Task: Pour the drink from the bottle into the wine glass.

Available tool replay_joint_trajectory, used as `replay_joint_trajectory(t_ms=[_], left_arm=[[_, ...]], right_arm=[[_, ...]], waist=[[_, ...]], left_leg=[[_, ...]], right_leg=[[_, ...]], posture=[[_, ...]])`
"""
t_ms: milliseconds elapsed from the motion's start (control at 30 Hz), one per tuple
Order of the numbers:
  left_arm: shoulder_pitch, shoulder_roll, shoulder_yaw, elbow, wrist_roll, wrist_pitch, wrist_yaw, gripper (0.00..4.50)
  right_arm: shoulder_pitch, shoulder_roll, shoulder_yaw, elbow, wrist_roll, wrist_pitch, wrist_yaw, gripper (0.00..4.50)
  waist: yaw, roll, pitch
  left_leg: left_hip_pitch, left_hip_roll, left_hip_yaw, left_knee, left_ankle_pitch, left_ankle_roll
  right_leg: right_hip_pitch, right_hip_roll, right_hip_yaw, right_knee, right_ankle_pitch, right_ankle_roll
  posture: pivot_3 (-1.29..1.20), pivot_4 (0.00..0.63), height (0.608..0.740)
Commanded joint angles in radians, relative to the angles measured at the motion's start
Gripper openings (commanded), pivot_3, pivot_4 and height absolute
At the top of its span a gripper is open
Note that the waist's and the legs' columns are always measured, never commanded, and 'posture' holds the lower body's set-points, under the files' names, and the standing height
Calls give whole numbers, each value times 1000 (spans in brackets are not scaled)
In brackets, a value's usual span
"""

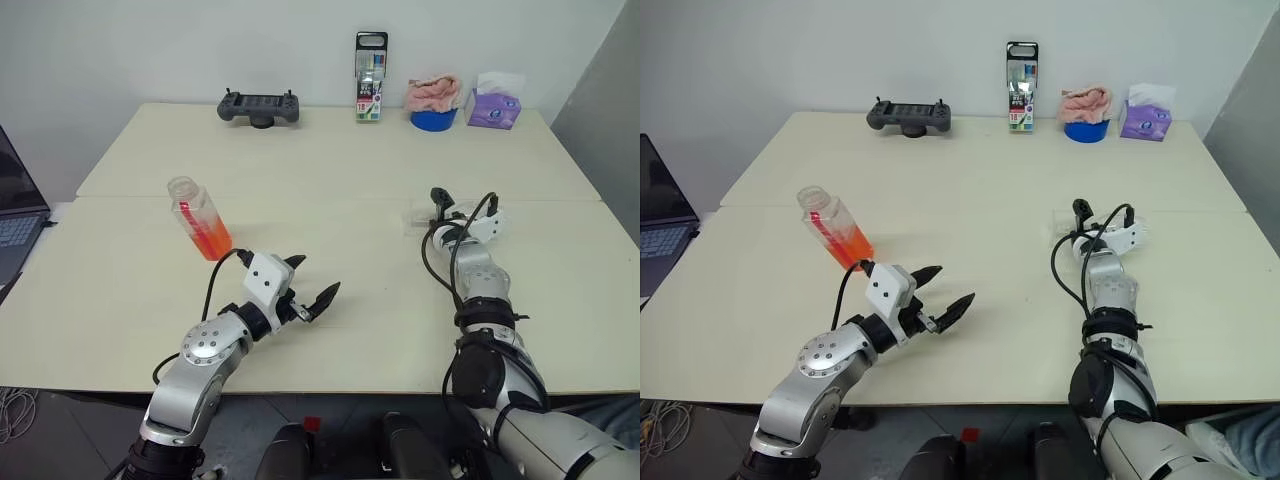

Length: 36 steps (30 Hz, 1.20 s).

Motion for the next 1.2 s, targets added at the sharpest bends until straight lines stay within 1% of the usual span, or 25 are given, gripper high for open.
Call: replay_joint_trajectory(t_ms=[33, 100, 167, 267, 300, 333, 400, 467, 567, 600, 700, 767, 933, 1200], left_arm=[[0, 8, 16, -35, -4, -7, -8, 4500], [-2, 10, 19, -34, -5, -4, -8, 4500], [-2, 13, 25, -31, -9, -3, -10, 4500], [14, 21, 40, -48, -22, 5, -14, 4500], [21, 20, 51, -58, -32, 11, -12, 4500], [28, 21, 63, -67, -42, 16, -10, 4500], [48, 27, 94, -94, -64, 32, -9, 4500], [71, 32, 135, -125, -90, 49, -6, 4500], [125, 49, 197, -194, -145, 87, -9, 4500], [143, 54, 216, -218, -166, 103, -9, 4500], [190, 68, 263, -279, -215, 140, 1, 4500], [227, 81, 291, -322, -236, 156, 5, 4500], [276, 87, 333, -372, -278, 183, 29, 4500], [345, 115, 342, -397, -271, 171, 20, 4500]], right_arm=[[-12, -15, -2, 27, -6, -41, 10, 3193], [-3, -12, 13, 11, -11, -38, 14, 2441], [26, -3, 52, -48, -37, -20, 16, 1673], [76, 5, 141, -163, -93, 6, 34, 622], [91, 5, 182, -204, -119, 10, 45, 329], [103, 4, 220, -241, -143, 13, 57, 244], [121, 2, 319, -330, -205, 14, 98, 244], [135, -11, 451, -408, -316, -27, 166, 244], [155, -42, 667, -459, -525, -164, 285, 244], [160, -46, 717, -459, -576, -210, 312, 244], [169, -26, 783, -420, -641, -294, 357, 243], [182, -28, 847, -379, -716, -380, 395, 243], [216, -21, 893, -285, -793, -493, 425, 243], [220, 8, 882, -112, -831, -563, 411, 243]], waist=[[0, 0, 0], [0, 0, 0], [0, 0, 0], [0, 1, 0], [0, 1, 0], [1, 1, 0], [0, 2, 0], [-1, 3, 1], [-15, 4, 2], [-18, 4, 2], [-21, 4, 2], [-21, 4, 2], [-9, 4, 2], [-8, 4, 2]], left_leg=[[0, 0, 0, 0, 0, 0], [0, 0, 0, 0, 0, 0], [0, 0, 0, 0, 0, 0], [0, 0, 0, 0, 0, 0], [0, 0, 0, 0, 0, 0], [0, 0, 0, 0, 0, 0], [0, 0, -1, 0, 0, 0], [-1, 0, 0, 0, 0, 0], [-1, 1, 0, -1, 0, 0], [-1, 2, 0, -1, 0, 0], [1, 3, -1, -2, 0, 0], [1, 4, -1, -2, 0, 0], [0, 2, -1, -1, 0, 0], [0, 2, -1, -1, 0, 0]], right_leg=[[0, 0, 0, 0, 0, 0], [0, 0, 0, 0, 0, 0], [0, 0, 0, 0, 0, 0], [0, 0, 0, 0, 0, 0], [0, 0, 0, 0, 0, 0], [0, 0, 0, 0, 0, 0], [-1, 0, 0, 0, 0, 0], [-1, 0, 0, 0, 0, 0], [-3, 1, 1, 1, 0, 0], [-2, 1, 0, 1, 0, 0], [-2, 3, -1, 0, -1, 0], [-2, 3, -1, 0, -1, 0], [-1, 2, 0, -1, -1, -1], [-1, 2, 0, -1, -1, -2]], posture=[[0, 150, 740], [0, 150, 740], [0, 150, 740], [0, 150, 740], [0, 150, 740], [0, 150, 740], [0, 150, 740], [0, 150, 740], [0, 150, 740], [0, 150, 740], [0, 150, 740], [0, 150, 740], [0, 150, 740], [0, 150, 740]])
